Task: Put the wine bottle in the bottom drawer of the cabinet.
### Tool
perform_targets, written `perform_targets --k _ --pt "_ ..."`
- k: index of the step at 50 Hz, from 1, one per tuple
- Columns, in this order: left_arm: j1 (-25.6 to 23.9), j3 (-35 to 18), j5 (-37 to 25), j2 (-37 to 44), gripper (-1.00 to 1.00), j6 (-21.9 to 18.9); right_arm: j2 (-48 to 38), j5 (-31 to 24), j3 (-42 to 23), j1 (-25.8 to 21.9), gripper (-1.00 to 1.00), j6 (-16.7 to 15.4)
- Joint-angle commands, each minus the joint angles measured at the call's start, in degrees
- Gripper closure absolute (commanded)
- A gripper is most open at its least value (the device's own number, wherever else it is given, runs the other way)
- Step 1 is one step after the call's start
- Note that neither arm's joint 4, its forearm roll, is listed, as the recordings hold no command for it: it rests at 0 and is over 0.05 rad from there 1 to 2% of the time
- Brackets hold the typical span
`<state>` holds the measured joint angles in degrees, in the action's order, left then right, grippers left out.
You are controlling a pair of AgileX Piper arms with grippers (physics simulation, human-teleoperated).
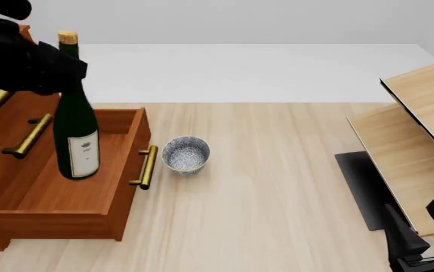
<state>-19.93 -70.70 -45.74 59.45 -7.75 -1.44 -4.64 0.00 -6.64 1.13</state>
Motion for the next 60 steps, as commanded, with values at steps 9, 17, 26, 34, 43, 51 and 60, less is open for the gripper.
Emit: perform_targets --k 9,17,26,34,43,51,60 --pt "3.6 -5.9 -3.8 6.6 1.0 1.2 0.0 -0.1 0.0 -0.1 -1.0 0.2" --pt "5.0 -8.1 -3.8 8.8 1.0 2.3 0.2 -0.2 0.0 0.0 -1.0 0.0" --pt "7.1 -7.9 -3.0 11.2 1.0 5.8 -0.1 -0.1 0.0 -0.2 -1.0 -0.1" --pt "7.6 -7.2 -2.0 11.3 1.0 7.5 -0.1 -0.1 0.0 -0.1 -1.0 0.1" --pt "8.8 -3.8 0.7 12.5 1.0 9.0 -0.2 -0.2 0.0 -0.1 -1.0 -0.1" --pt "10.3 -2.1 2.8 12.6 1.0 5.2 -0.5 -0.1 0.0 -0.1 -1.0 0.0" --pt "11.6 -0.1 5.1 13.5 1.0 4.9 -0.7 0.1 0.0 -0.2 -1.0 0.0"
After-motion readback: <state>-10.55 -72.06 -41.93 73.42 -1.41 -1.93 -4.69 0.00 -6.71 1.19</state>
